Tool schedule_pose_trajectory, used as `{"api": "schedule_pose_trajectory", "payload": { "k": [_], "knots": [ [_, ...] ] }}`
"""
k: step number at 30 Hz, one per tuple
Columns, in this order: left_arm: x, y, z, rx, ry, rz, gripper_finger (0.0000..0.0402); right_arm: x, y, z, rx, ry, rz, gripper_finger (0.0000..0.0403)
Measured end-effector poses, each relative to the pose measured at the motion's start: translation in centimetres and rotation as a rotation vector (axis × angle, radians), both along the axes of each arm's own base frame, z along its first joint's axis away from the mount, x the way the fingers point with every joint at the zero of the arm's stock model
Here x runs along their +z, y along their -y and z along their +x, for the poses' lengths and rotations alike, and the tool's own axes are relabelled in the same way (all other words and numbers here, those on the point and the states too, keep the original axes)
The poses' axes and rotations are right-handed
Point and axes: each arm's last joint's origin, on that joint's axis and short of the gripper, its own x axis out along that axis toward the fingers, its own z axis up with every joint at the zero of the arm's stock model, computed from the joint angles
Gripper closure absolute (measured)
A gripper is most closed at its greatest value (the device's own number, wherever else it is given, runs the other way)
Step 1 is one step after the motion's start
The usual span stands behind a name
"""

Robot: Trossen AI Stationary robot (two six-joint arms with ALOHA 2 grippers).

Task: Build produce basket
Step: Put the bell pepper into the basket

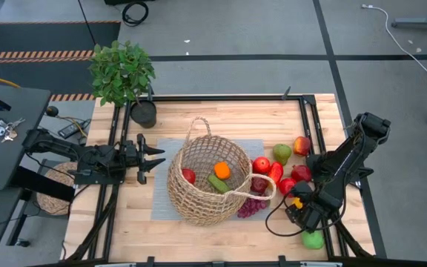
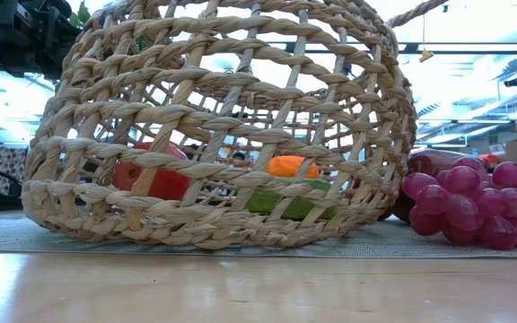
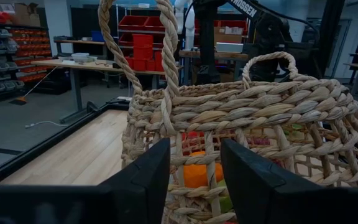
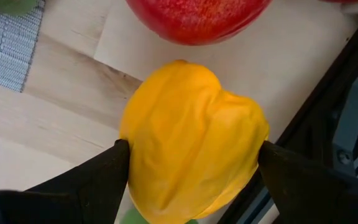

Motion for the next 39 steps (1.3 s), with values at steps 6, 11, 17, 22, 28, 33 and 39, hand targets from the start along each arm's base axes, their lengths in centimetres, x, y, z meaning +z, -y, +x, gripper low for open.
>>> {"api": "schedule_pose_trajectory", "payload": {
  "k": [6,11,17,22,28,33,39],
  "knots": [
    [0.0,0.0,0.0,0.0,0.0,0.0,0.025,0.0,-0.1,0.1,0.005,0.006,0.011,0.0057],
    [0.0,0.0,0.0,0.001,0.0,0.0,0.0254,0.1,-0.5,0.4,0.034,0.042,0.061,0.0057],
    [0.0,0.0,0.0,0.0,0.0,0.0,0.0249,0.5,-0.6,1.1,0.064,0.107,0.113,0.0057],
    [0.0,0.0,0.0,0.0,0.0,0.0,0.0253,1.6,-0.5,1.7,0.093,0.221,0.171,0.0057],
    [0.0,0.0,0.0,0.001,0.0,0.0,0.0251,4.0,0.1,1.7,0.143,0.445,0.2,0.0057],
    [0.0,0.0,0.0,0.0,0.0,0.0,0.025,6.8,0.6,2.1,0.212,0.769,0.172,0.0057],
    [0.0,0.0,0.0,0.0,0.0,0.0,0.0254,10.8,0.2,3.5,0.424,1.219,0.105,0.0057]
  ]
}}
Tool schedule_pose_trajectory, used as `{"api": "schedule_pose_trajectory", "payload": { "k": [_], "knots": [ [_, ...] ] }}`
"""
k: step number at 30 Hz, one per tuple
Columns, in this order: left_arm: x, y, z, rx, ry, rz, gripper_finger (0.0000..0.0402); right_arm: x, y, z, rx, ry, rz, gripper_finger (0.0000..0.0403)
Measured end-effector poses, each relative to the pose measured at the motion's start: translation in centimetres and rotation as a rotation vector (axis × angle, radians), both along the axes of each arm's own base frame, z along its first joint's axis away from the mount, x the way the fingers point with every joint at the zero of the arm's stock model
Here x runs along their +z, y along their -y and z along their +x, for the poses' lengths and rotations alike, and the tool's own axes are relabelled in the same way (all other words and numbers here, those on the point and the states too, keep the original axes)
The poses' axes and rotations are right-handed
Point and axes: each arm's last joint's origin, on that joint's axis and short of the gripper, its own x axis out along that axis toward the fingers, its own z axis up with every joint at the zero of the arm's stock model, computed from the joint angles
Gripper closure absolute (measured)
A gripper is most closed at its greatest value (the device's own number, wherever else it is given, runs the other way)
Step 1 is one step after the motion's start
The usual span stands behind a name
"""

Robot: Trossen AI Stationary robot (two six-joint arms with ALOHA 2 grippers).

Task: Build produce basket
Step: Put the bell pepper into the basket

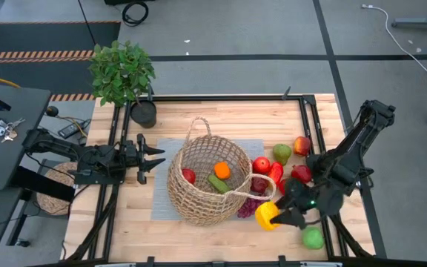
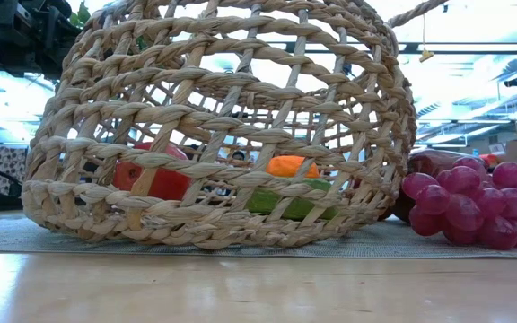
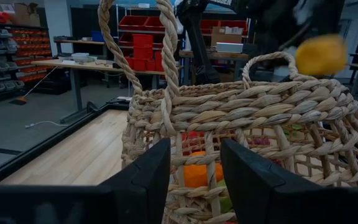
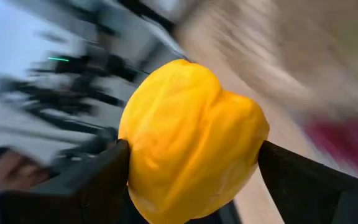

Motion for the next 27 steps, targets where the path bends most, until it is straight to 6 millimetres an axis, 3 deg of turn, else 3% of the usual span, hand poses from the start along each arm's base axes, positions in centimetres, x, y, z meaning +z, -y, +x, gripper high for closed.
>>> {"api": "schedule_pose_trajectory", "payload": {
  "k": [6,15,27],
  "knots": [
    [0.0,0.0,0.0,0.0,0.0,0.0,0.0249,2.7,0.6,1.7,-0.034,0.332,-0.18,0.0057],
    [0.0,0.0,0.0,0.0,0.0,0.0,0.0253,3.1,3.9,4.4,-0.227,0.379,-0.333,0.0057],
    [0.0,0.0,0.0,0.001,0.0,0.0,0.0254,4.2,6.1,7.8,-0.258,0.425,-0.477,0.0057]
  ]
}}
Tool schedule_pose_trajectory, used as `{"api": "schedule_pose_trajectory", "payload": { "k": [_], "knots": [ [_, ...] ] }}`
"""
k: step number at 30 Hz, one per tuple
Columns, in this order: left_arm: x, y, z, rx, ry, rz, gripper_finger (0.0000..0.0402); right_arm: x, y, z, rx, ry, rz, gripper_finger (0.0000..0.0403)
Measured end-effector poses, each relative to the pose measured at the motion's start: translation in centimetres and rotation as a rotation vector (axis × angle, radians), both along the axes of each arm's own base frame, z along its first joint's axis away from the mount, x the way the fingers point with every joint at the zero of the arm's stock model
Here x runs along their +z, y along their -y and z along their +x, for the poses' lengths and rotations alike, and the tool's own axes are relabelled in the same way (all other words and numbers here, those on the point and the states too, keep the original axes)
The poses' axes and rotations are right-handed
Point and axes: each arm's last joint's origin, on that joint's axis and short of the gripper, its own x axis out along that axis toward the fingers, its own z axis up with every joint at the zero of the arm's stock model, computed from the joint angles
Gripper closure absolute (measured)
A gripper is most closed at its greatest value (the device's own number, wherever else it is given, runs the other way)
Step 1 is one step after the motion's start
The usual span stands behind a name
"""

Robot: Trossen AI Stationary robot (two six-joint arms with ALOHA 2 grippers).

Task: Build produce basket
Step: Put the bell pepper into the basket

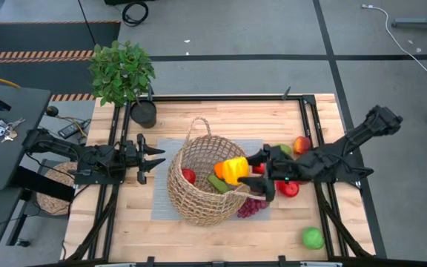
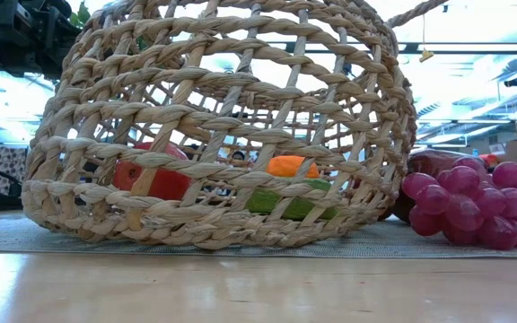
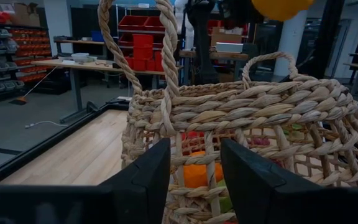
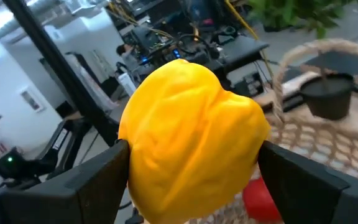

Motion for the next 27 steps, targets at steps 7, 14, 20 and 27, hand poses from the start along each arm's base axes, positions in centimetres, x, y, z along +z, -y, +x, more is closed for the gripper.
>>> {"api": "schedule_pose_trajectory", "payload": {
  "k": [7,14,20,27],
  "knots": [
    [0.0,0.0,0.0,0.0,0.0,0.0,0.0249,3.0,0.1,3.9,0.018,-0.118,-0.149,0.0057],
    [0.0,0.0,0.0,0.0,0.0,0.0,0.0254,2.7,-0.2,7.7,0.015,-0.265,-0.201,0.0057],
    [0.0,0.0,0.0,0.0,-0.001,0.0,0.0249,2.0,-0.6,9.6,0.029,-0.327,-0.22,0.0057],
    [0.0,0.0,0.0,0.0,-0.001,0.0,0.0254,0.3,0.0,12.4,0.077,-0.375,-0.192,0.0057]
  ]
}}
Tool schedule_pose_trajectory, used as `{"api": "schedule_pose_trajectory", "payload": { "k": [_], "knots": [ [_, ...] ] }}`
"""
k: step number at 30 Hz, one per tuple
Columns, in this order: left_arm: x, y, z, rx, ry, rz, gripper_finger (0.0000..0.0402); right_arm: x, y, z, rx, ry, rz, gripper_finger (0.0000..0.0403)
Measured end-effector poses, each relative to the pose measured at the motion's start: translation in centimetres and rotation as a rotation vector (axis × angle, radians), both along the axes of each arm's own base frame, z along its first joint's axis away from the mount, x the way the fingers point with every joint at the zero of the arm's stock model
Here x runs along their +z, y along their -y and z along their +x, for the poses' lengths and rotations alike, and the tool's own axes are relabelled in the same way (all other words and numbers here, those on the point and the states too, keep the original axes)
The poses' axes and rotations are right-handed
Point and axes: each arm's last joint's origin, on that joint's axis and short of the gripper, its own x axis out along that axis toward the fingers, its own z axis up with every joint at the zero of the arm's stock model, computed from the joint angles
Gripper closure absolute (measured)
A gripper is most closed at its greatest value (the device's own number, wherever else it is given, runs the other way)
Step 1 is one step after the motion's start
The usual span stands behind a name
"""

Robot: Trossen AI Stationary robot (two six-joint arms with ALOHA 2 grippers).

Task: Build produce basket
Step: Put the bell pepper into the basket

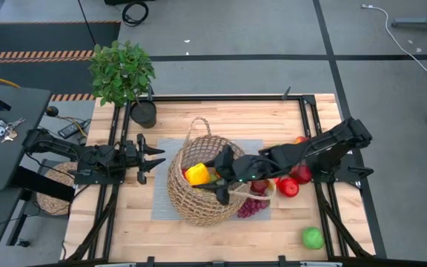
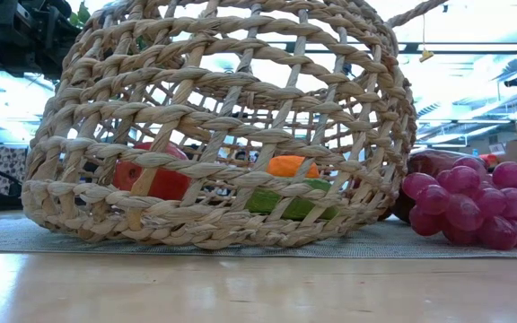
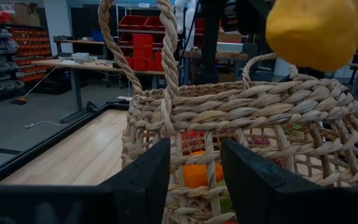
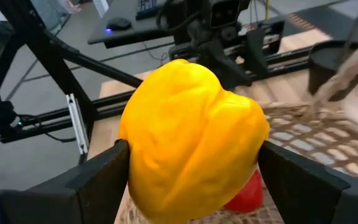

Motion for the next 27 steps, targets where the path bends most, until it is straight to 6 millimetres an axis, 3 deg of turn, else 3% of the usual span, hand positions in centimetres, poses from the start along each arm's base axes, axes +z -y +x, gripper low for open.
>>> {"api": "schedule_pose_trajectory", "payload": {
  "k": [9,27],
  "knots": [
    [0.0,0.0,0.0,0.0,0.0,0.0,0.0249,1.3,-0.1,1.2,0.024,0.004,0.002,0.0057],
    [0.0,0.0,0.0,0.0,0.0,0.0,0.0253,-0.2,2.3,0.7,-0.089,-0.175,-0.145,0.0057]
  ]
}}
